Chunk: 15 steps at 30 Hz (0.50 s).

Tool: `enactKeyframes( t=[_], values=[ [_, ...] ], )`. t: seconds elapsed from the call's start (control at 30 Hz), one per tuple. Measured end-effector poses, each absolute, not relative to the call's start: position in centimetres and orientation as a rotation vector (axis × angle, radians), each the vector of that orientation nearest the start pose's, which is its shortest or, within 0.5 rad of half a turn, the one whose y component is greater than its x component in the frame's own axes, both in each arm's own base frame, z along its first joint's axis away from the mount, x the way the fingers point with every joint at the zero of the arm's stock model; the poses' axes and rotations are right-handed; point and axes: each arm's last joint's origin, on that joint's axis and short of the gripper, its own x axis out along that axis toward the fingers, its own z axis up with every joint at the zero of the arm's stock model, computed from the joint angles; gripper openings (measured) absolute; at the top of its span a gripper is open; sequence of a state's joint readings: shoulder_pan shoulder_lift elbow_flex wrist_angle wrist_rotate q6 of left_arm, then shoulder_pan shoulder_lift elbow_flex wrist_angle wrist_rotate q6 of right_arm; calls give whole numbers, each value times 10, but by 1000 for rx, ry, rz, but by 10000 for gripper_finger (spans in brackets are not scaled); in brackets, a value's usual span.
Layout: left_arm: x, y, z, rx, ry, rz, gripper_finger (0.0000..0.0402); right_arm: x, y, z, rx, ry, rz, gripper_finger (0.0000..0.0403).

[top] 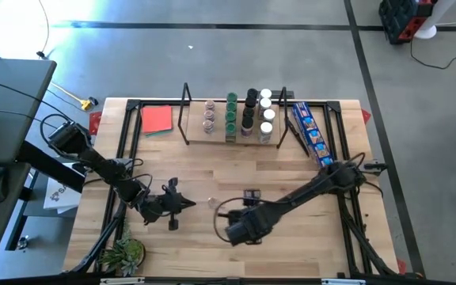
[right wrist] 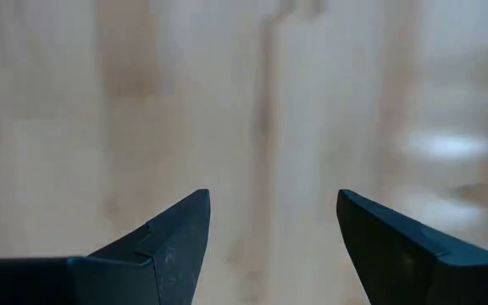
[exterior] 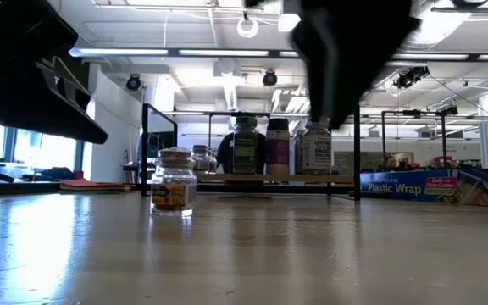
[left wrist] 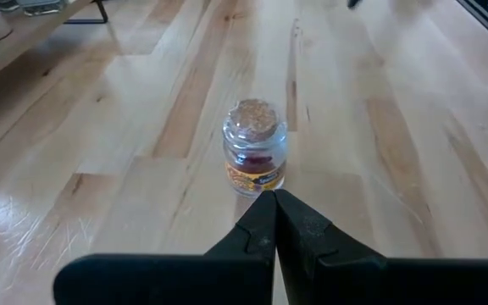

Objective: Shelf spices
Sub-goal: Put the brown seasoning bottle on the shelf aligned with the other brown seasoning bottles

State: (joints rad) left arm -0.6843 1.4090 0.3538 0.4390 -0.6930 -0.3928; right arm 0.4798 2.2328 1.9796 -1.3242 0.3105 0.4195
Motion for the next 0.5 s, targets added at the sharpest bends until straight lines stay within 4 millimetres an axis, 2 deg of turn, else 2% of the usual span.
enactKeyframes(
  t=[0.13, 0.27, 0.37, 0.5],
  values=[
    [185, -127, 129, -3, 459, 103, 0, 347, 190, 184, -51, 1344, -154, 252],
    [186, -126, 129, -6, 450, 121, 0, 321, 185, 168, 182, 1056, -137, 252],
    [188, -124, 130, -18, 445, 133, 0, 322, 181, 152, 258, 806, -51, 252],
    [190, -123, 131, -40, 433, 131, 0, 339, 171, 140, 159, 486, 64, 252]
  ],
)
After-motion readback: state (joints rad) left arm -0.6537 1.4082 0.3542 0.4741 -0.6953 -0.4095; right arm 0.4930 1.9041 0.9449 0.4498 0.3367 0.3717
